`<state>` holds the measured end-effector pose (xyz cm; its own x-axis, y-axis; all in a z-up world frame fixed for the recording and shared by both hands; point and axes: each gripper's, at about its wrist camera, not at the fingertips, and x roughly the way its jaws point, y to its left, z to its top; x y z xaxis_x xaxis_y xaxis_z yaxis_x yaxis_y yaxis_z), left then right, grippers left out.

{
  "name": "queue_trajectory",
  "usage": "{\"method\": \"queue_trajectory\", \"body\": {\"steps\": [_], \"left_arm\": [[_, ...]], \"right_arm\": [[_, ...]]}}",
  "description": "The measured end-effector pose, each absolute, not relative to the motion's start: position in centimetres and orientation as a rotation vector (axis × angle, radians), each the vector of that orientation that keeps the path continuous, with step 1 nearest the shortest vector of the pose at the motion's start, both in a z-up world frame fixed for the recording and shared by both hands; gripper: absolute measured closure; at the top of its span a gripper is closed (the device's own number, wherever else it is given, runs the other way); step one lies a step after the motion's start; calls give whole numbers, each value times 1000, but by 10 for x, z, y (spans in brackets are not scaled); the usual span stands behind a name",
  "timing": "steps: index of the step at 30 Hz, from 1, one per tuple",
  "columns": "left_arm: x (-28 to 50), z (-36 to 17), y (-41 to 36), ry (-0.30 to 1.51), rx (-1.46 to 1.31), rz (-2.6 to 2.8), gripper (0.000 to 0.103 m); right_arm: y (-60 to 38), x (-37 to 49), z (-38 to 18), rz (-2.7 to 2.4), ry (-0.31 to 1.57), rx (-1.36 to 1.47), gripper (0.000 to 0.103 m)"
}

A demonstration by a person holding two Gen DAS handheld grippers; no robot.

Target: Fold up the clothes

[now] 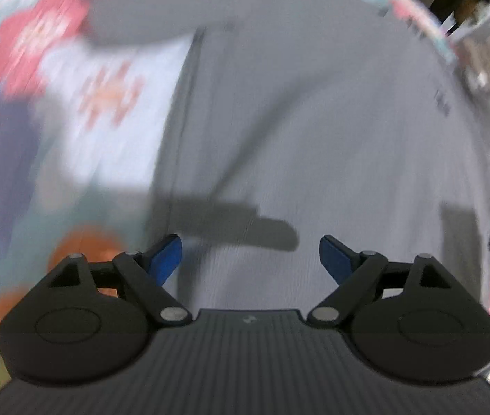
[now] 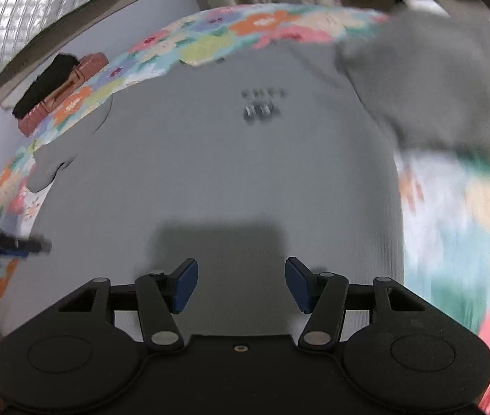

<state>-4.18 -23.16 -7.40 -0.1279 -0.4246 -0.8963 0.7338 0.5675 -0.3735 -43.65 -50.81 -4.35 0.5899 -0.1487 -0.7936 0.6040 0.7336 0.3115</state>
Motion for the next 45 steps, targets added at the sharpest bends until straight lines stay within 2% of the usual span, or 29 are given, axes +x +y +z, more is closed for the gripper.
{"method": "queue_trajectory", "body": {"steps": [8,9,11,16,18,19,20,21,22,25,28,34,42,45], "left_arm": [[-101,-74,-166,1415,557,-1018,15],[-111,-73,-162,1388,621,-1022,13],[-129,-72,-156,1351,773,-1038,0],[-135,-85,-132,1348,877,-1038,0],[-132,-87,-125,1320,864,-1036,5],[-131,-86,-122,1303,835,-1051,23],[-132,-81,-119,1265,825,-1080,46],[-134,-75,-117,1217,826,-1116,63],[-135,-68,-115,1182,822,-1148,100],[-122,-52,-101,1193,779,-1176,99],[-108,-48,-87,1230,752,-1159,100],[-115,-67,-89,1255,807,-1143,100],[-108,-60,-80,1242,836,-1146,99],[-106,-62,-80,1240,859,-1147,98]], "right_arm": [[-466,-544,-54,-618,812,673,41],[-460,-561,-52,-644,798,655,41],[-448,-591,-50,-682,781,635,41],[-428,-640,-76,-642,784,789,41],[-418,-648,-89,-634,752,831,40],[-415,-650,-93,-639,725,838,40],[-413,-649,-94,-637,697,839,41],[-411,-648,-95,-630,670,839,68],[-410,-642,-95,-608,671,824,95],[-397,-629,-68,-637,687,616,96],[-394,-645,-41,-658,617,616,97],[-394,-635,-89,-688,821,595,97],[-390,-646,-64,-736,781,575,97],[-391,-646,-71,-749,825,578,97]]}}
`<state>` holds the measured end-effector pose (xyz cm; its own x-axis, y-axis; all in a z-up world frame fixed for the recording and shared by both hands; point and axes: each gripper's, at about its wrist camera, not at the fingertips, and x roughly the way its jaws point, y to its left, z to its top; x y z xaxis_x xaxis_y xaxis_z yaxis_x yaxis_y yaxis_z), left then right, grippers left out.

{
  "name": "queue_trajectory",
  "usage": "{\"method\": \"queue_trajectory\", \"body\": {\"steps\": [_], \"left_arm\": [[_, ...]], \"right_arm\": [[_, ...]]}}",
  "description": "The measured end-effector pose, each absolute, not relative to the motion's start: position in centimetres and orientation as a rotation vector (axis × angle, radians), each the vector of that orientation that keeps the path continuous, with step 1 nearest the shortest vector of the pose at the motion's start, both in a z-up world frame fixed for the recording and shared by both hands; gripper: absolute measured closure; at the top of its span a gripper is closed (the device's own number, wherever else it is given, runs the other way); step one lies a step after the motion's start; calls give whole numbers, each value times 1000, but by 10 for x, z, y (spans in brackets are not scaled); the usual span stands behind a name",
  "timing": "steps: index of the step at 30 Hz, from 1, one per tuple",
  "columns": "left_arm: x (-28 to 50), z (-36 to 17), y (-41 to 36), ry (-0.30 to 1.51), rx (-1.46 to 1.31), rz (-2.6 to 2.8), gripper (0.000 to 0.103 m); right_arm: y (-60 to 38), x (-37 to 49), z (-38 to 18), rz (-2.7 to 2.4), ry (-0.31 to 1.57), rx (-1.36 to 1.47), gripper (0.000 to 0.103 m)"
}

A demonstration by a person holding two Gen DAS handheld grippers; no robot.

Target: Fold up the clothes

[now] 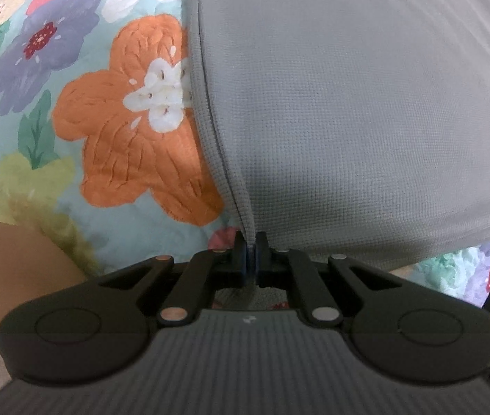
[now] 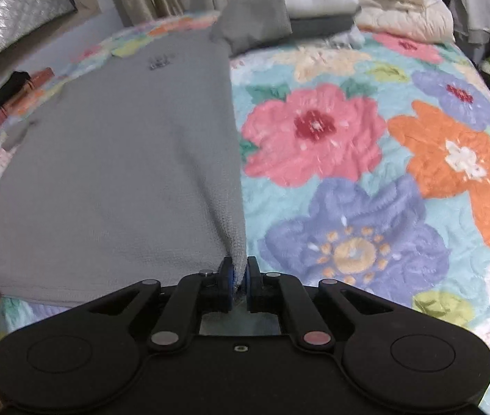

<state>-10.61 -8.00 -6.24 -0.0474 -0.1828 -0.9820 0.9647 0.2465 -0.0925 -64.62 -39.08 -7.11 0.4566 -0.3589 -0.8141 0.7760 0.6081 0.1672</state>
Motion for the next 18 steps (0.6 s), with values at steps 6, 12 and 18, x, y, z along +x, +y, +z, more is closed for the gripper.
{"method": "queue_trajectory", "body": {"steps": [6,12,18], "left_arm": [[-95,-57,-75,1255,871,-1146,96],[-89,-50,-68,1261,918,-1126,88],[-95,-3,-75,1244,901,-1094,31]], "right_arm": [[-383,-641,-83,-762,864,527,97],[-389,-647,-79,-775,887,576,88],[-398,-646,-31,-885,878,642,57]]}}
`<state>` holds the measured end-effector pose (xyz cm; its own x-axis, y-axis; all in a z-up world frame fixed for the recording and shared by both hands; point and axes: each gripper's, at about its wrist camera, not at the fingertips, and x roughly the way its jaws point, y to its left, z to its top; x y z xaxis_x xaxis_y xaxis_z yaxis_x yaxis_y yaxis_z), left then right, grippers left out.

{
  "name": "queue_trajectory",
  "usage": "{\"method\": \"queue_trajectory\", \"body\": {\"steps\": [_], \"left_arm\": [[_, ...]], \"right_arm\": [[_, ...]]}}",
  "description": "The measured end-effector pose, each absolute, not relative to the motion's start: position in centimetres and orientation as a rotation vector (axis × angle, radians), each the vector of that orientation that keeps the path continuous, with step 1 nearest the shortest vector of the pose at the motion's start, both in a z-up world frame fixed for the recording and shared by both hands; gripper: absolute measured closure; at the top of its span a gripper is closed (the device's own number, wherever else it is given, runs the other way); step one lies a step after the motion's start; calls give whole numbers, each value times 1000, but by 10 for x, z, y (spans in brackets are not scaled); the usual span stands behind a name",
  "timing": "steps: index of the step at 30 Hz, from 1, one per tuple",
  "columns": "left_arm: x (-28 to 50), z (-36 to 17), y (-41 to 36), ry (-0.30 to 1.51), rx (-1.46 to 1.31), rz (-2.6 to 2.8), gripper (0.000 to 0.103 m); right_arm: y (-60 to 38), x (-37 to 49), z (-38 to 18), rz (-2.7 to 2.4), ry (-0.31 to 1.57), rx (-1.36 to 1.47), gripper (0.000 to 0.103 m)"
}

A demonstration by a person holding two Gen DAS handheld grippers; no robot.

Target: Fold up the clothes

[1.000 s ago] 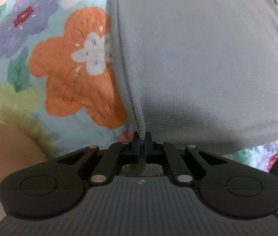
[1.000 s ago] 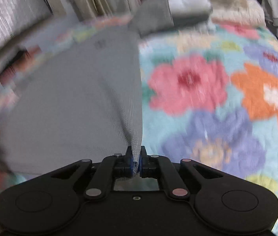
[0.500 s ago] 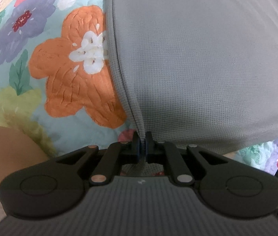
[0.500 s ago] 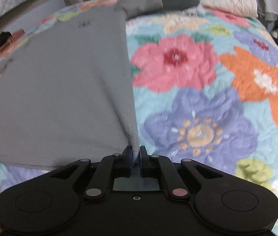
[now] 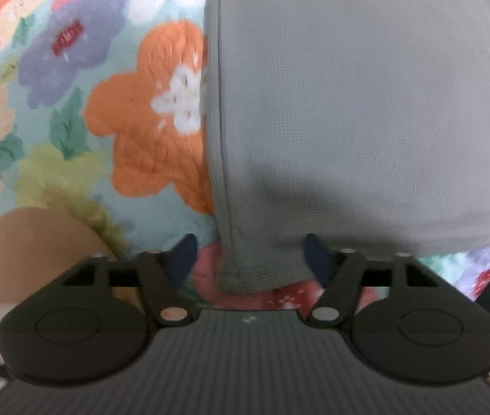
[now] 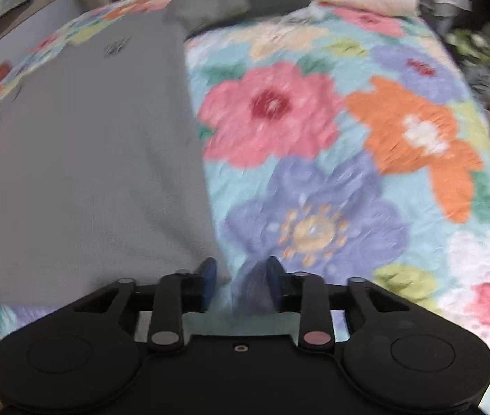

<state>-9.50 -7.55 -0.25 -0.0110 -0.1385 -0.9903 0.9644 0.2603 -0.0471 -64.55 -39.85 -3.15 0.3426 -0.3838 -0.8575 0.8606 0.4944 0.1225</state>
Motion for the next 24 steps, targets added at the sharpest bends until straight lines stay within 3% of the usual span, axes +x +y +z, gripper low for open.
{"method": "queue_trajectory", "body": {"steps": [2,4,11,15,24], "left_arm": [[-128,15,-84,1209,904,-1125,17],[-150,32,-117,1149,899,-1147,13],[-196,48,-156,1064,855,-1209,11],[-214,54,-172,983,878,-1211,9],[-254,78,-178,909,922,-1226,2]], "right_arm": [[-403,-634,-6,-873,867,590,47],[-405,-619,15,-861,839,532,44],[-405,-542,42,-625,838,530,36],[-390,-497,50,-540,851,468,20],[-377,-453,75,-428,873,346,16]]}}
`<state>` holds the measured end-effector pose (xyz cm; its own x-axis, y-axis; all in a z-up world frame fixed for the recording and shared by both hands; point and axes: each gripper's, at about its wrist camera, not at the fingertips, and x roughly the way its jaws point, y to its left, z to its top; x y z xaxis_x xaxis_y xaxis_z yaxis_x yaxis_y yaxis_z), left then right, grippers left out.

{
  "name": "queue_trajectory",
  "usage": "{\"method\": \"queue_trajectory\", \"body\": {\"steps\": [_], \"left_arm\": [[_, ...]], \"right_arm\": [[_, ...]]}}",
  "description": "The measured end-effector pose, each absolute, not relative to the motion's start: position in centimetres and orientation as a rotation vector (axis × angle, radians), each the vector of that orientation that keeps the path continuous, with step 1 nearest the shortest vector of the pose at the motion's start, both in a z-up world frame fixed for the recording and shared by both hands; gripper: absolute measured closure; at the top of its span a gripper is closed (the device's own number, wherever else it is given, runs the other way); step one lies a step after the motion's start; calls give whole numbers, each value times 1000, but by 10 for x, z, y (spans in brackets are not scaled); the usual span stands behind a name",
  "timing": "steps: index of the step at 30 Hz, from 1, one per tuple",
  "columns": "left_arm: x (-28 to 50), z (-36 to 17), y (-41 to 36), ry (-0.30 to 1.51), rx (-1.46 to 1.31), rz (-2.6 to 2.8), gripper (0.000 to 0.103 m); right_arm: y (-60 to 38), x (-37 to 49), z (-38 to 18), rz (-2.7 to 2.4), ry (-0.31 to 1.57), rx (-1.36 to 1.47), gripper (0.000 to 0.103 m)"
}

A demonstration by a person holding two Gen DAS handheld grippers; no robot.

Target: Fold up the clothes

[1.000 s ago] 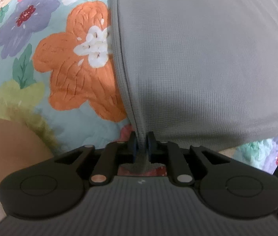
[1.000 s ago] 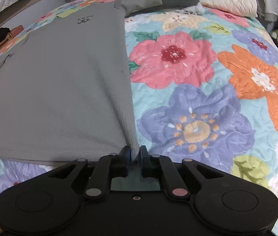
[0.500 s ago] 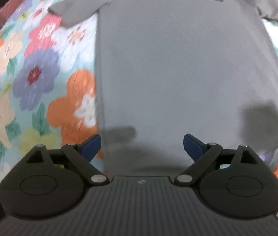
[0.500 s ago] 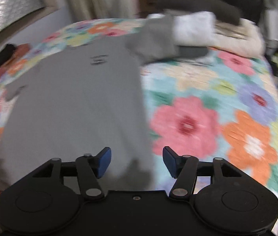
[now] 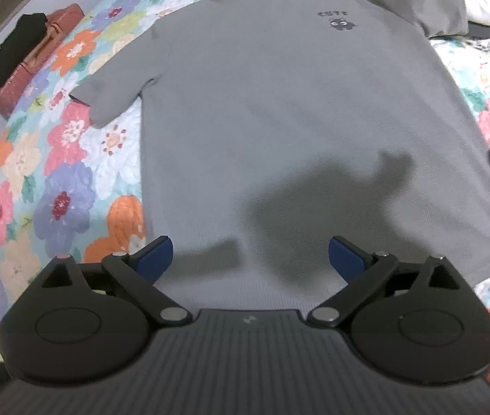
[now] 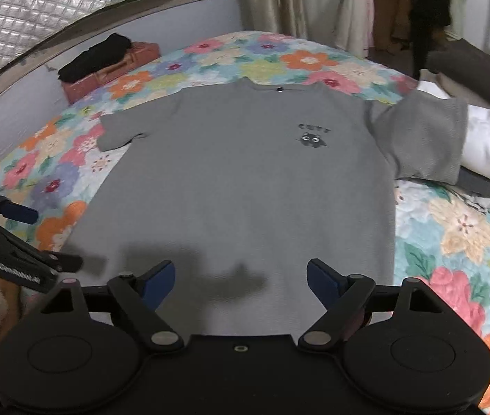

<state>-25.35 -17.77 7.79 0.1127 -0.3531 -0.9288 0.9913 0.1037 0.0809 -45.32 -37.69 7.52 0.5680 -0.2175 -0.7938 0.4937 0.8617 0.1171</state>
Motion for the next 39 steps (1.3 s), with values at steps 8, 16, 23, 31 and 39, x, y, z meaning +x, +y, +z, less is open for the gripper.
{"method": "queue_trajectory", "body": {"steps": [8,16,23,31,39], "left_arm": [[-265,79,-180,909,917,-1256,2],[-282,84,-182,920,904,-1303,1],[-290,84,-183,946,893,-1333,1],[-290,79,-186,987,873,-1342,1],[-289,74,-187,989,869,-1326,1]], "right_arm": [[-379,-448,84,-430,890,378,16],[-372,-448,93,-446,852,409,16],[-367,-445,96,-500,856,361,16],[-374,-447,86,-527,858,415,16],[-373,-443,82,-539,852,424,16]]}}
